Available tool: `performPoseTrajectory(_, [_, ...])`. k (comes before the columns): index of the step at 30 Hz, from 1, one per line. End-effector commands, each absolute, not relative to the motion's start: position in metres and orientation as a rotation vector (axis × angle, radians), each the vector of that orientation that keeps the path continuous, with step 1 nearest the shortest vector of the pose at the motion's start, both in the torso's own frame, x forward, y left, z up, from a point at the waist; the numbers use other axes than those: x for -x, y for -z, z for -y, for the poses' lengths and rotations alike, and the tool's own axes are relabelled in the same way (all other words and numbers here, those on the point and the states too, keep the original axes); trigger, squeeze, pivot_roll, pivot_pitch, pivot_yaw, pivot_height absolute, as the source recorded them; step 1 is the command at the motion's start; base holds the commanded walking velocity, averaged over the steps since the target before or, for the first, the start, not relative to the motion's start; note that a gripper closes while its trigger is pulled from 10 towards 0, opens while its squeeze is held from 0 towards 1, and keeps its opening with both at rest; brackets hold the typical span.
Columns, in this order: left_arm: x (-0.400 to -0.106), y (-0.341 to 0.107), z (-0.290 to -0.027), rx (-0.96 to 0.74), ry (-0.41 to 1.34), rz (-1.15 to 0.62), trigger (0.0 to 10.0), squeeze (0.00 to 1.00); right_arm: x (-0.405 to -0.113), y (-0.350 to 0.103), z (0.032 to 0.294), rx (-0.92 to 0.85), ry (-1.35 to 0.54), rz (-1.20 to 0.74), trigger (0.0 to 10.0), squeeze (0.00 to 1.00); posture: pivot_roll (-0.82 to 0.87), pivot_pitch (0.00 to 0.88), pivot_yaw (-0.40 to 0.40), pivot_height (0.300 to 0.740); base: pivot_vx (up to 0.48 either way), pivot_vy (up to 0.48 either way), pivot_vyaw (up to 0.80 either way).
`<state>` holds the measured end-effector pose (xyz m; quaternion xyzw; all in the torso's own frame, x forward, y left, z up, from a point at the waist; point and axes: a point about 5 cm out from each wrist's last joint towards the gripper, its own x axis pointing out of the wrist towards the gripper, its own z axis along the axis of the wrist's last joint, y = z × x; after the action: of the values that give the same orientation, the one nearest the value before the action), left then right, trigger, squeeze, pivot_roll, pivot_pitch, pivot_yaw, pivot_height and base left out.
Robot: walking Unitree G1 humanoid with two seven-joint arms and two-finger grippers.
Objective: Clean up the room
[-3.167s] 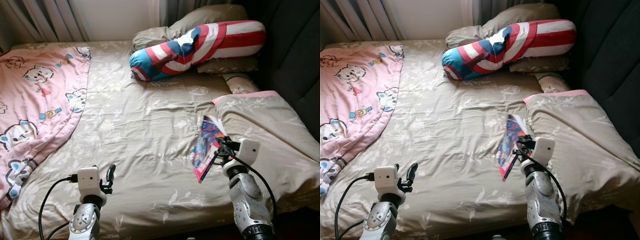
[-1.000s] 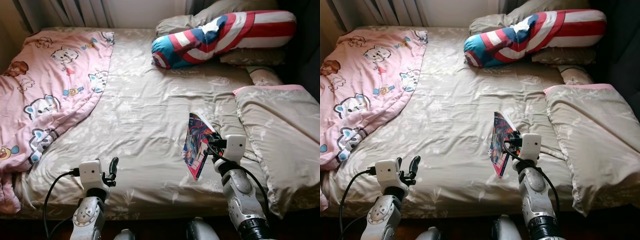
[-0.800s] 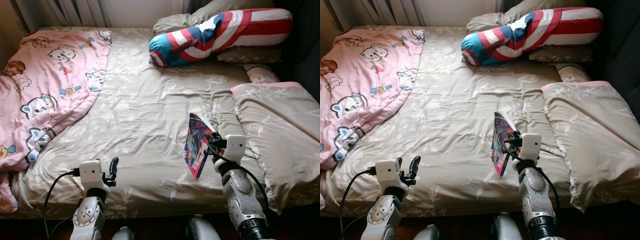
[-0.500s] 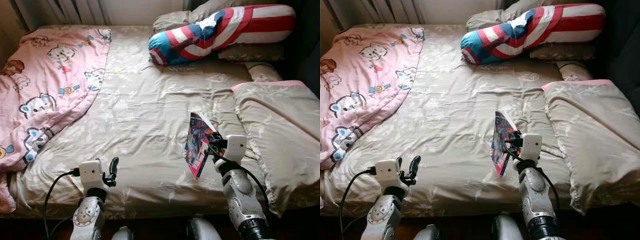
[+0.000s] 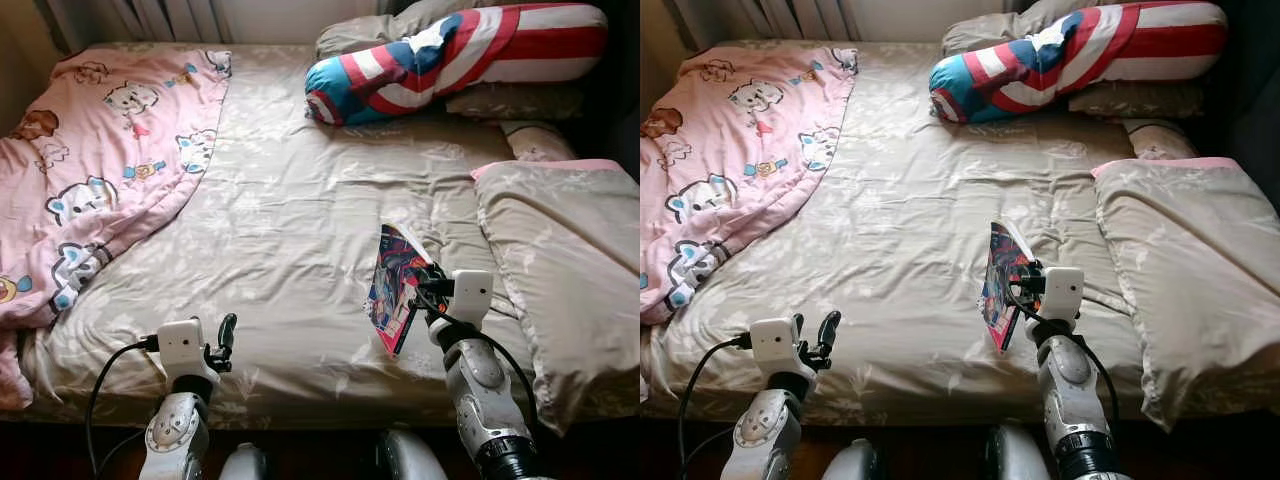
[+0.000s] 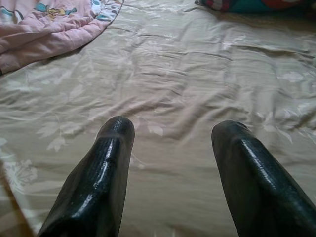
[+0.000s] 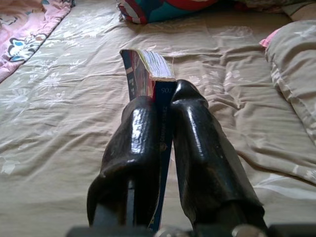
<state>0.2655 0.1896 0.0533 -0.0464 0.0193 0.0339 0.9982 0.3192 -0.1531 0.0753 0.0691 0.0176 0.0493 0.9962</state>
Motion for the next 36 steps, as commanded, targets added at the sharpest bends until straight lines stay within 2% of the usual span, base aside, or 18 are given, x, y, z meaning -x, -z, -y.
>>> performPoseTrajectory(1, [-0.2632, -0.0523, -0.1919, 0.093, -0.074, -0.049, 10.0, 0.00, -0.3207, -0.0813, 0.1546, -0.149, -0.092, 0.005, 10.0, 0.00, -0.01, 0.162, 0.009, 0.640, 0.000, 0.000, 0.00])
performPoseTrajectory(36, [-0.2634, -0.0556, -0.1959, 0.105, -0.080, -0.039, 10.0, 0.00, -0.3238, -0.0895, 0.1450, -0.183, -0.150, 0.053, 10.0, 0.00, 0.00, 0.164, 0.007, 0.640, 0.000, 0.000, 0.00])
